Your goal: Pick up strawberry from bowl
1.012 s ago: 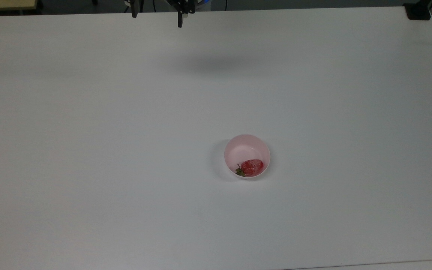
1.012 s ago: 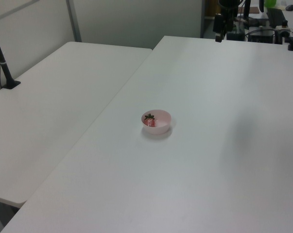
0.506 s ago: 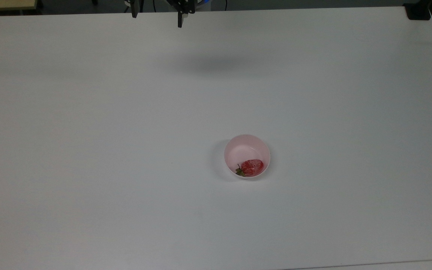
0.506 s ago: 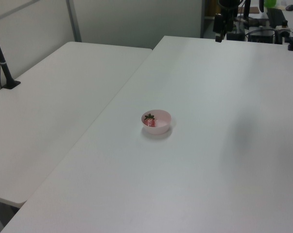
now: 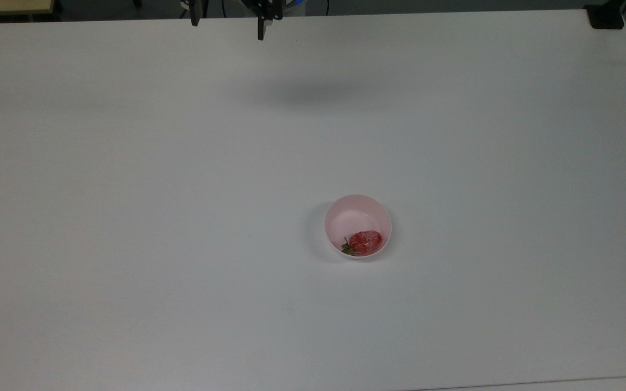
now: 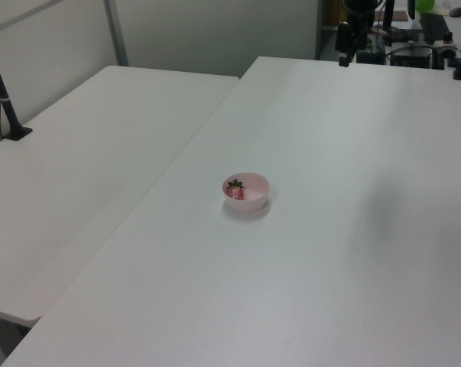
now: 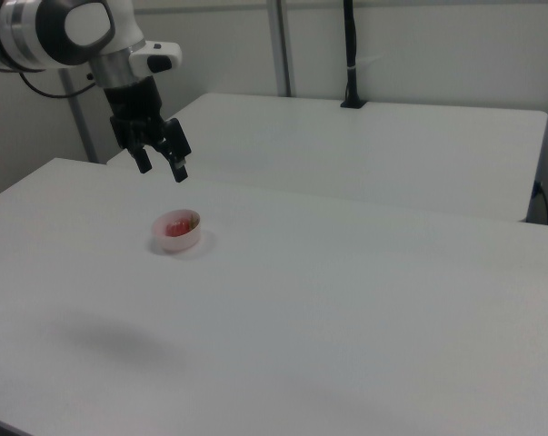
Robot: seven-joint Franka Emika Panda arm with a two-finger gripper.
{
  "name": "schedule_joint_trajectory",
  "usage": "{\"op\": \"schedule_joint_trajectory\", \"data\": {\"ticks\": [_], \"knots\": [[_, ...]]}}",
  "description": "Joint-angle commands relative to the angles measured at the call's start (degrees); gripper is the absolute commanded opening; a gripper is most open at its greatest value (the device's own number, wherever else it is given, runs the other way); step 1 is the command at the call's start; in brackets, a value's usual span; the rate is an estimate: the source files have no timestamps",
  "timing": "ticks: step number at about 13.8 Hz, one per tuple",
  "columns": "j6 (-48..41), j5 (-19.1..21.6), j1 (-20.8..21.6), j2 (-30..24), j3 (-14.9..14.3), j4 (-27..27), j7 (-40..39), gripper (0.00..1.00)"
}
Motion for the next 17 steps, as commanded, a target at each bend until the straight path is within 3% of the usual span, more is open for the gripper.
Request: {"op": "schedule_joint_trajectory", "data": {"ticks": [1, 3, 4, 7, 9, 13, 17], "knots": [[0.8, 1.1, -0.4, 1.5, -1.5, 0.6, -9.6, 1.00], [1.2, 2.8, -0.1, 4.6, -3.3, 2.0, -16.7, 1.00], [1.3, 4.0, 0.2, 5.9, -3.1, 3.1, -14.5, 1.00], [8.5, 4.2, 2.9, 8.7, -2.5, 3.0, 6.2, 1.00], [18.0, 4.2, 6.2, 14.4, -2.2, 2.9, 19.4, 1.00], [28.8, 3.3, 8.0, 21.9, 0.8, 3.1, 29.9, 1.00], [35.1, 1.4, 11.7, 27.7, 1.1, 4.7, 35.0, 0.97]]}}
